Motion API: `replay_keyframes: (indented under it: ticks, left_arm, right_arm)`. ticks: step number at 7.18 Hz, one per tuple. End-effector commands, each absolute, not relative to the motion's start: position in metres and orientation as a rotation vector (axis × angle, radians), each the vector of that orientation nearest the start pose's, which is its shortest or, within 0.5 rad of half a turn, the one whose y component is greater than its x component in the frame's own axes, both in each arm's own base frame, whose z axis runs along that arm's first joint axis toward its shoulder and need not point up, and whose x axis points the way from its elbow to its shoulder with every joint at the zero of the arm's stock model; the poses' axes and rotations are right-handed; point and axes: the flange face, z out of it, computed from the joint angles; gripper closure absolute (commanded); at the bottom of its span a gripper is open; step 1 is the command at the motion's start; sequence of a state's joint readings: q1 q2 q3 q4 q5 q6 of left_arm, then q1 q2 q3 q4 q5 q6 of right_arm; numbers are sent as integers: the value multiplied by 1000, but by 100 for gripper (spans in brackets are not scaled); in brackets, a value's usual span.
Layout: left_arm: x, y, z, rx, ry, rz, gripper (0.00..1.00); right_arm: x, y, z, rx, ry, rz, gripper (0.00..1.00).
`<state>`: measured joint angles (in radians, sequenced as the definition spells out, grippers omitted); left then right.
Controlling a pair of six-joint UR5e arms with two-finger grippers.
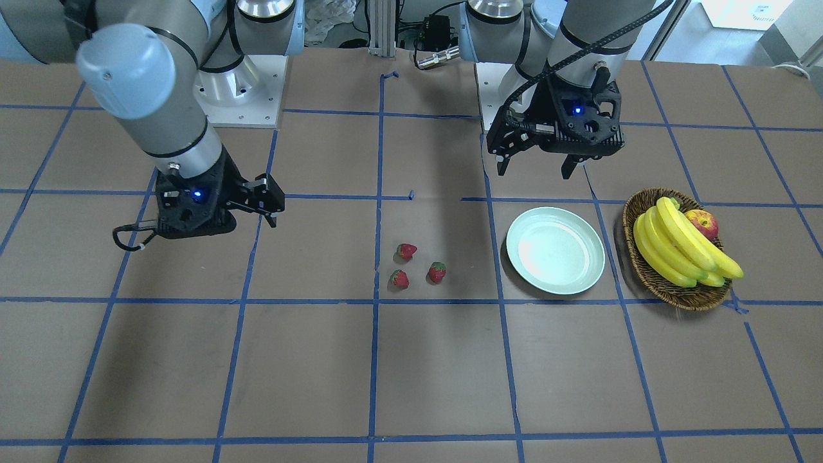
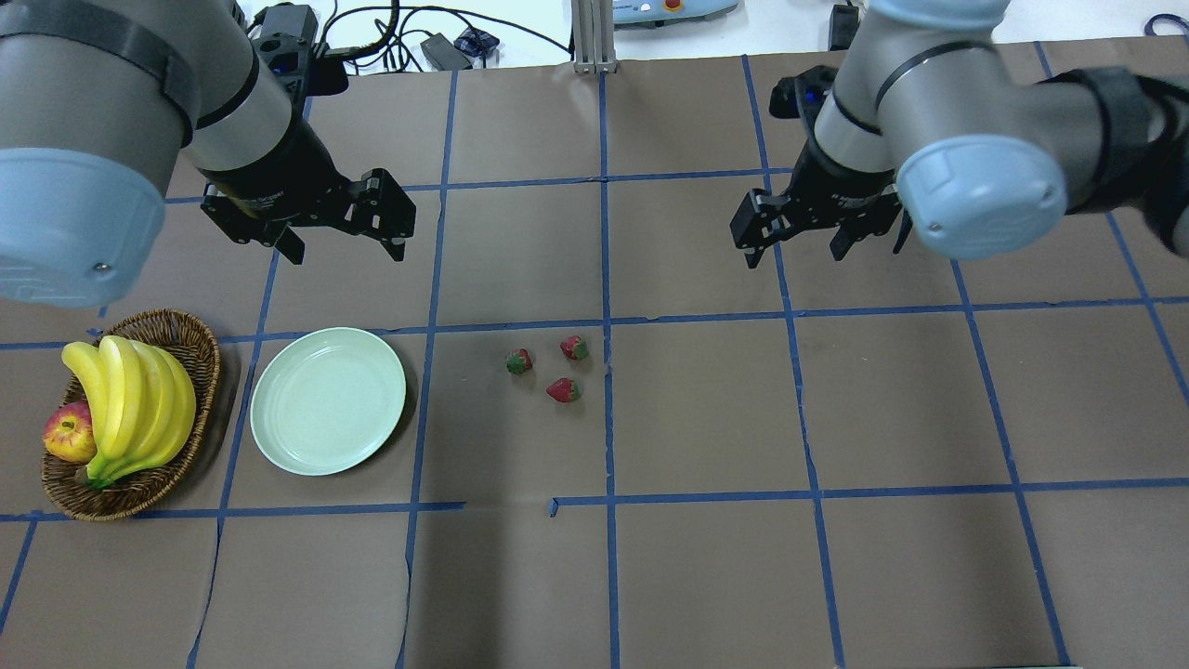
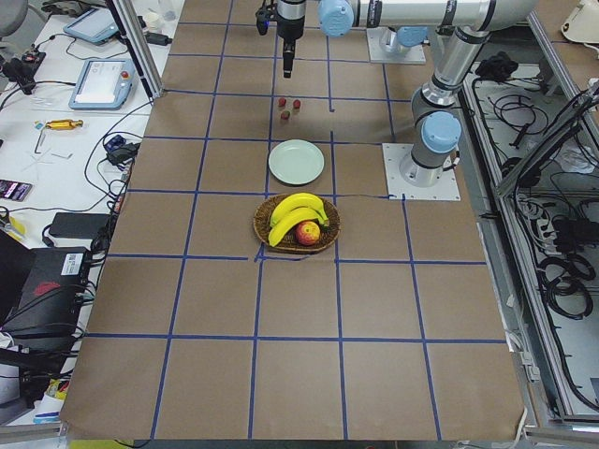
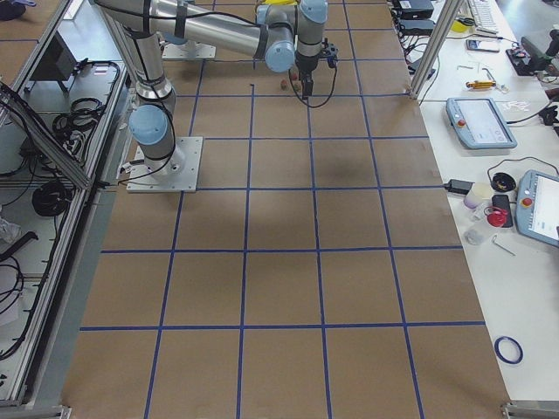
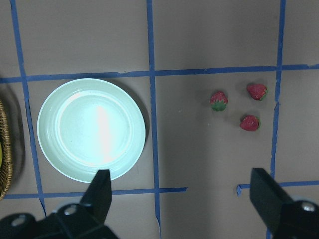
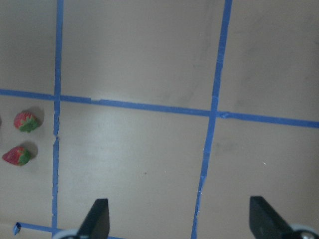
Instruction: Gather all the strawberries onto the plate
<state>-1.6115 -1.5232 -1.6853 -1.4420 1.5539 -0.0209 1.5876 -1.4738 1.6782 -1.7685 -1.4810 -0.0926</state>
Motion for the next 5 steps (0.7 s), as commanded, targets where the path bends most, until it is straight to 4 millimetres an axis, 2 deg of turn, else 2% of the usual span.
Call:
replay_keyframes:
  ticks: [1,2,4,5]
  left_arm:
    - [-155,-471,467,32,3159,-98,0]
    - [-155,-471,467,28,3159,-96,0]
    - [-156,-472,465,25,3161,-91,0]
    - [-158,-473,463,23,3159,-84,0]
  right_arm:
    - [143,-518,522,-175,3075,-7,0]
    - [144,-518,517,-181,3102,-7,0]
    - [146,-521,495,-193,3162,-110,0]
    - [143,-522,494,-185,3199,-195,0]
